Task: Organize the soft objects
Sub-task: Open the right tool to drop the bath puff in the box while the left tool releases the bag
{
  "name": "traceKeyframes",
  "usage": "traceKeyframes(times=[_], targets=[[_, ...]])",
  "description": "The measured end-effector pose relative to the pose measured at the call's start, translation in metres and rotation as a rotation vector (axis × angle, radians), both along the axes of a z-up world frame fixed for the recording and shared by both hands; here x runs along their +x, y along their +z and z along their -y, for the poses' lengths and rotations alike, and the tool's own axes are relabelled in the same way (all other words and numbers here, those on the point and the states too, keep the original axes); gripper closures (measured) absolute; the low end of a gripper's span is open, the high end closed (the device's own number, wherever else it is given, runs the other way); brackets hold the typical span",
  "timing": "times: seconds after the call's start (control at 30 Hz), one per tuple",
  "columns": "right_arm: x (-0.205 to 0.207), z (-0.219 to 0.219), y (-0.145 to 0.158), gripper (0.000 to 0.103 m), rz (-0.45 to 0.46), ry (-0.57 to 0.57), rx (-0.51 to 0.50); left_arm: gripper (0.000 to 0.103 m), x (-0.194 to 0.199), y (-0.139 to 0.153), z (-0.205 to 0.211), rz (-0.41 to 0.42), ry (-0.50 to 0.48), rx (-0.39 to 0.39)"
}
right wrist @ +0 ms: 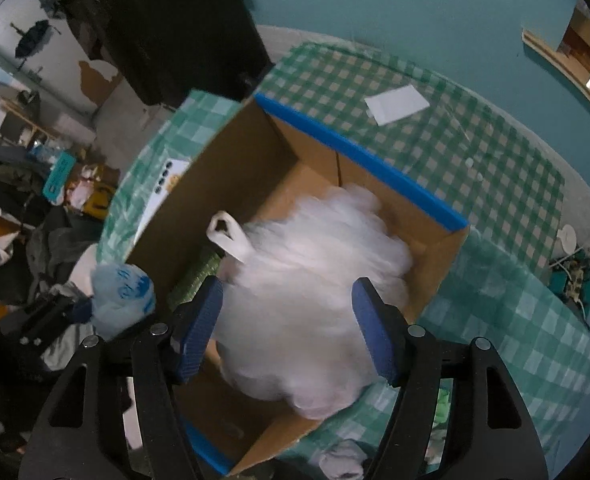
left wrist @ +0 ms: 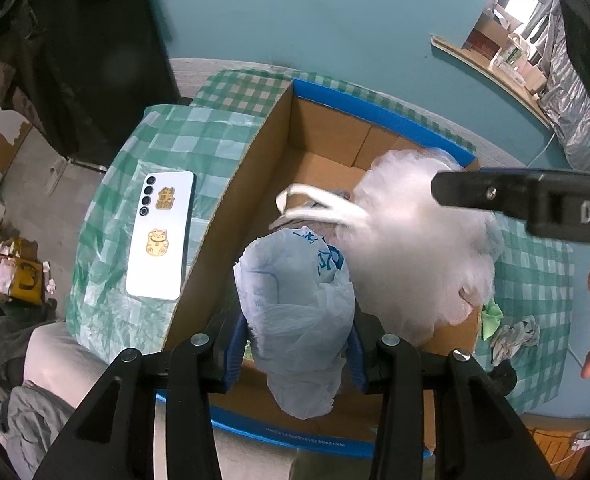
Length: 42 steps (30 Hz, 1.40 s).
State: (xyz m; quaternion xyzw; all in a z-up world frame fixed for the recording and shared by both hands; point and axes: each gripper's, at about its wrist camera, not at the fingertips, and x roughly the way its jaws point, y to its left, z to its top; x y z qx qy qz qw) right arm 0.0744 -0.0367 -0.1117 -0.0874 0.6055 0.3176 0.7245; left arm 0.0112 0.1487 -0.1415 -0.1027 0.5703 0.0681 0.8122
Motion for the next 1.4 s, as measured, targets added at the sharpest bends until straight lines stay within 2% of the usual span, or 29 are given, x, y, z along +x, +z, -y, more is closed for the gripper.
traceKeyframes(times=[0.33, 0.5, 0.7, 0.93, 1.4], targets=[[-0.006, 0.003, 0.009, 0.033, 0.032, 0.019, -0.002, 0.060, -0.004, 0.011, 0.005, 0.033, -0.001, 0.009], [-0.010, 0.009, 0.014, 0.033, 0.047, 0.021, -0.005, 0.055, -0.007, 0.019, 0.010, 0.052, -0.008, 0.028], [-0.013, 0.018, 0.018, 0.033, 0.053, 0.011, 0.000, 0.045, -0.011, 0.029, 0.017, 0.076, -0.020, 0.050], [-0.016, 0.038, 0.024, 0.033, 0.058, -0.017, 0.006, 0.034, -0.012, 0.040, 0.029, 0.108, -0.043, 0.068], [-0.019, 0.099, 0.024, 0.033, 0.048, -0.103, 0.008, 0.032, -0.012, 0.046, 0.067, 0.114, -0.125, 0.079]])
